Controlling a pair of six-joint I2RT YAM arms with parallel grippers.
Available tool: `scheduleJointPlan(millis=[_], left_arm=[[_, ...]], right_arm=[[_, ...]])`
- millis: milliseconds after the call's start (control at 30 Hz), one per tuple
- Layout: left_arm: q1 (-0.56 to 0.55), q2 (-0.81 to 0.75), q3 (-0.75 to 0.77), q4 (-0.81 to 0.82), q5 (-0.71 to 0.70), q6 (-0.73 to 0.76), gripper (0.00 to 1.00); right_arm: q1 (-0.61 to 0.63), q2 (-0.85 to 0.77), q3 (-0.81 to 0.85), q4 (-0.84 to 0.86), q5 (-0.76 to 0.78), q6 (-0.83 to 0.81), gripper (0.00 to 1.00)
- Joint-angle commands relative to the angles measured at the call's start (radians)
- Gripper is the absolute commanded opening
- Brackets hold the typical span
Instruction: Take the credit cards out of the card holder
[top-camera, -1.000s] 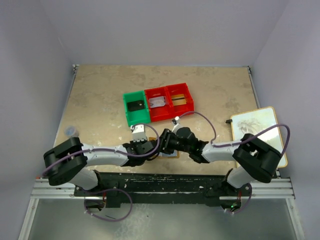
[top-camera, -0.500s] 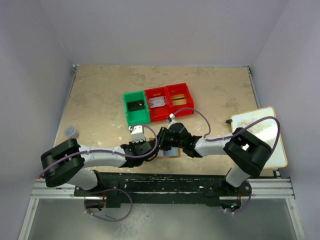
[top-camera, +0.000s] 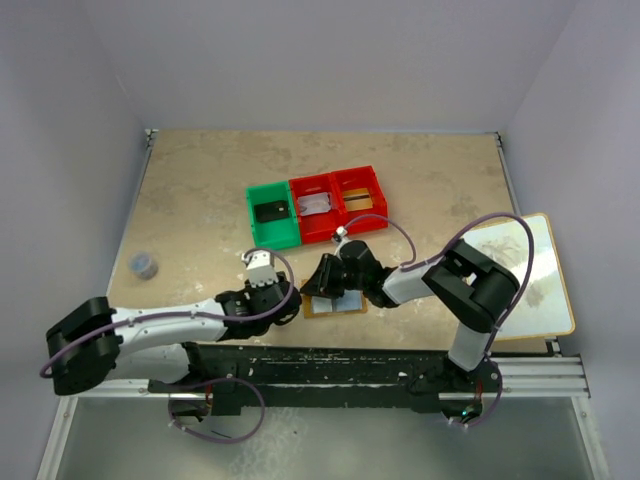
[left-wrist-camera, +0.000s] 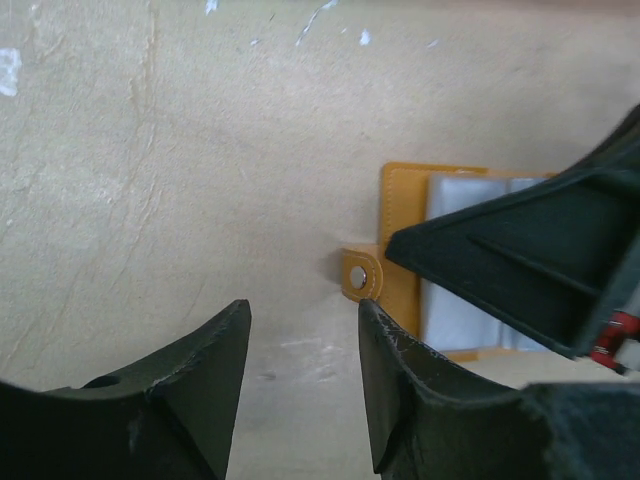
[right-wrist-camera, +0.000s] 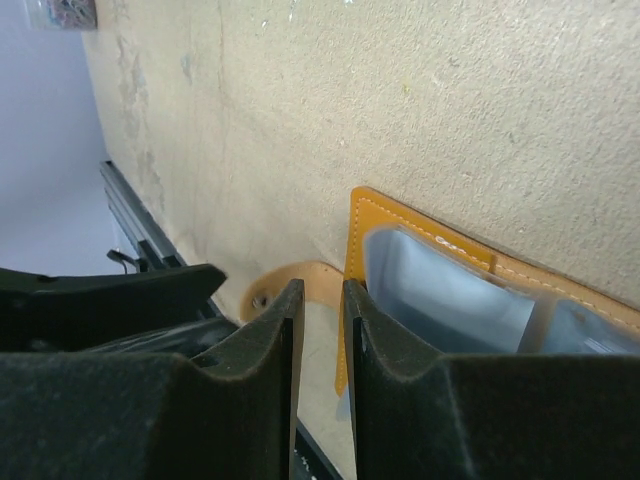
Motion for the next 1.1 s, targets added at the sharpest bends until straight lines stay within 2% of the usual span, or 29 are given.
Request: scheduleJointPlan(millis=[0, 100, 200, 567, 800, 1067], left_arm=[[-0.009, -0.135, -0.002, 0.002, 0.014, 0.060, 0.45], [-0.016, -0.190, -0.014, 0.120, 0.101, 0.156, 0.45], [-0.021, -0.182, -0.030, 0.258, 0.204, 0.236, 0.44], [-0.021, 0.023, -0.049, 0.498, 0.288, 0.246, 0.25], [-0.020, 0.100, -0.030, 0.569, 0.301, 0.250, 0.21], [-0.021, 0.188, -0.037, 0.473, 0.183, 0.219, 0.07]], right_arm=[[-0.010, 0.011, 0.000, 0.063, -0.044, -0.037, 0.26], [-0.012, 0.009, 0.006, 0.048, -0.040, -0.038, 0.27], [-0.014, 0.010, 0.011, 0.025, -0.032, -0.037, 0.27], [-0.021, 0.005, 0.005, 0.001, -0.018, -0.029, 0.27], [-0.021, 0.008, 0.010, -0.007, -0.023, -0.033, 0.27], [-0.026, -0.043, 0.039, -0.072, -0.018, -0.053, 0.29]])
